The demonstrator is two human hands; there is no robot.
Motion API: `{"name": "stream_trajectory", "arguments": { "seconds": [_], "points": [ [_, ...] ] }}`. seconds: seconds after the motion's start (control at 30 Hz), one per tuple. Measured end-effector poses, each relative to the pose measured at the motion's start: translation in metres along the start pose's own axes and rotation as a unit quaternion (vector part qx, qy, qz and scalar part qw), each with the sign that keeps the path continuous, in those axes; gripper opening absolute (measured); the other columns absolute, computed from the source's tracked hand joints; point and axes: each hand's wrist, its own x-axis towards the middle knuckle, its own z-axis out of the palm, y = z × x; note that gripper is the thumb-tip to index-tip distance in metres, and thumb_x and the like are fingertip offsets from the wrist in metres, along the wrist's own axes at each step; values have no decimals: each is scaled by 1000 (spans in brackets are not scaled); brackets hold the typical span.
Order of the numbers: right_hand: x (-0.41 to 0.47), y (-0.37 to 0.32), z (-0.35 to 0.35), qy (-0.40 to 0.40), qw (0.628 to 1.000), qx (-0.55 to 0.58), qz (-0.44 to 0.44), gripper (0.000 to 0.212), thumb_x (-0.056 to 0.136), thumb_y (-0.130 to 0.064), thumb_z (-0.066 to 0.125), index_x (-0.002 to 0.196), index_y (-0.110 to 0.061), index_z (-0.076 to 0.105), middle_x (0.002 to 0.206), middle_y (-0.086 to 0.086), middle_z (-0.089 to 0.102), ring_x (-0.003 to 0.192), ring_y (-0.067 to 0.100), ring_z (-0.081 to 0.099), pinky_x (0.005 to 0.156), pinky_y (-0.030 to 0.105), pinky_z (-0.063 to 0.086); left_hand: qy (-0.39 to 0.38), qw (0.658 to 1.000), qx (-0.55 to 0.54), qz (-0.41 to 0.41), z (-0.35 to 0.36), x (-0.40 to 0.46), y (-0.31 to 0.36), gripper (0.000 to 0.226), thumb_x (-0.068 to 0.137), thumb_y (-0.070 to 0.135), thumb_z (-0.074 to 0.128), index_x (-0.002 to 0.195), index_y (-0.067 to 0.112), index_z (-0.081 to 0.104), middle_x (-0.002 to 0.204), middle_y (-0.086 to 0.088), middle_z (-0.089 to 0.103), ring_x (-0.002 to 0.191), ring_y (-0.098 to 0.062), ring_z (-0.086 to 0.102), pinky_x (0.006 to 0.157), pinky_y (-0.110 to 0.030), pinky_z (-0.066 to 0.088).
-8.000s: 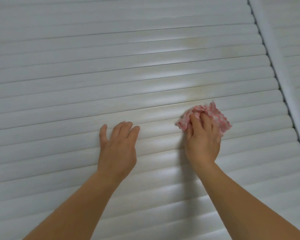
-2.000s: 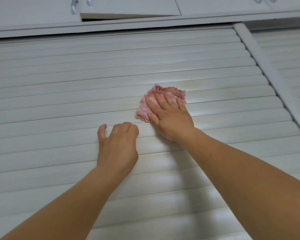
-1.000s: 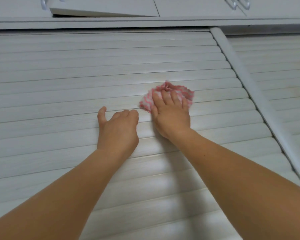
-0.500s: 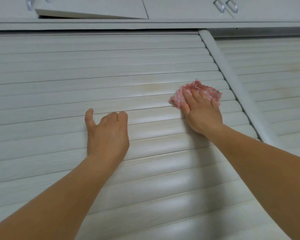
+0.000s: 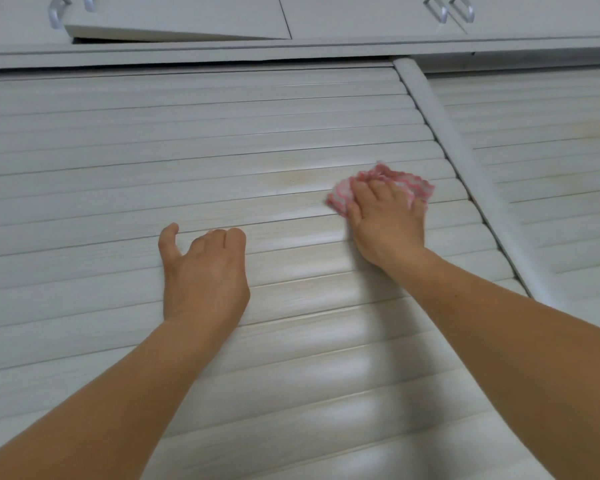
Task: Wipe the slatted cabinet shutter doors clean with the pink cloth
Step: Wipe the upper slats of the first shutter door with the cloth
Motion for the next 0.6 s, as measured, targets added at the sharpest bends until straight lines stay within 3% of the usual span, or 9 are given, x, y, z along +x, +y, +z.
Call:
{"name": "stream_trajectory", "arguments": {
  "seconds": [0.1,0.2,0.43,0.53,0.6],
  "points": [
    [-4,-20,3,14,997,-12,-74,43,100,-42,27,142,-33,33,145,-7,35,135,19,25,109,51,19,-1,1000,8,-5,0,0,0,32,73,-7,31,92,16,44,76,2,45,74,-19,44,109,-47,3],
    [1,-3,-1,20,995,-30,-94,44,100,-44,27,142,-35,33,147,-7,34,135,19,27,109,48,20,2,1000,10,2,0,0,1,31,72,-8,32,90,16,43,75,2,45,73,-19,42,109,-47,3],
    [18,99,-4,30,998,-48,29,54,96,-45,21,140,-18,39,146,9,39,136,33,30,110,47,25,60,998,22,22,8,2,-2,31,64,-11,30,78,10,48,63,-1,42,61,-27,50,102,-49,12],
    [6,90,0,72,994,-14,86,48,98,-36,31,132,-7,48,135,20,48,124,39,40,104,46,29,57,998,20,12,10,1,-1,31,66,-12,36,83,9,51,66,-3,44,65,-29,53,103,-49,11],
    [-9,69,6,126,988,-6,91,54,94,-38,26,120,-2,57,122,24,56,117,41,48,97,46,35,48,999,20,9,11,1,0,31,69,-11,38,88,10,51,71,-2,46,72,-28,53,104,-47,7]
  ]
}}
